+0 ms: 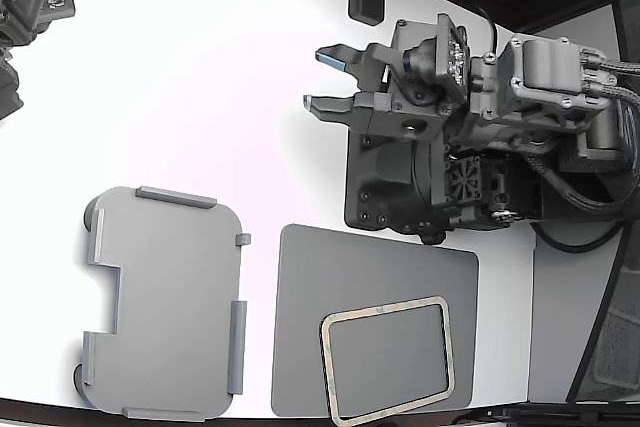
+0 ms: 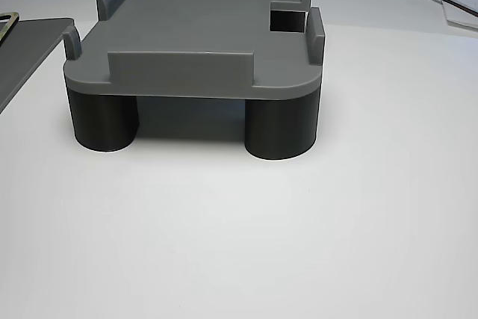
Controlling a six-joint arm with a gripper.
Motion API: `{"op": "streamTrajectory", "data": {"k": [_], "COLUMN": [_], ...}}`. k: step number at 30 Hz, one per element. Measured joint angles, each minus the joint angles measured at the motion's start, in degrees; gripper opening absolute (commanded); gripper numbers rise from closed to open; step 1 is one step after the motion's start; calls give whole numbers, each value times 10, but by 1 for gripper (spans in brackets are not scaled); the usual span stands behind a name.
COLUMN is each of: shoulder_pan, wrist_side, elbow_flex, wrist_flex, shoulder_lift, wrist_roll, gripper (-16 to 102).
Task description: Move top rectangular frame to the holder.
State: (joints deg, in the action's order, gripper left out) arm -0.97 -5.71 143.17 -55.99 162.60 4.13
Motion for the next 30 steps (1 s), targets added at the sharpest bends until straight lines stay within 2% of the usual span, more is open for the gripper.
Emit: {"op": "streamTrajectory", "data": {"k": [3,6,11,17,23,30], "shoulder_pan": [-29,-77,-185,-352,-478,-563], "wrist_side": [-2,-29,-57,-133,-117,-51], "elbow_flex": [-53,-101,-188,-296,-413,-415], "wrist_flex": [-22,-44,-123,-222,-333,-345], "shoulder_lift": [-50,-100,-198,-332,-474,-527], "wrist_roll": [0,19,98,245,370,468], "gripper": [100,100,100,100,100,100]}}
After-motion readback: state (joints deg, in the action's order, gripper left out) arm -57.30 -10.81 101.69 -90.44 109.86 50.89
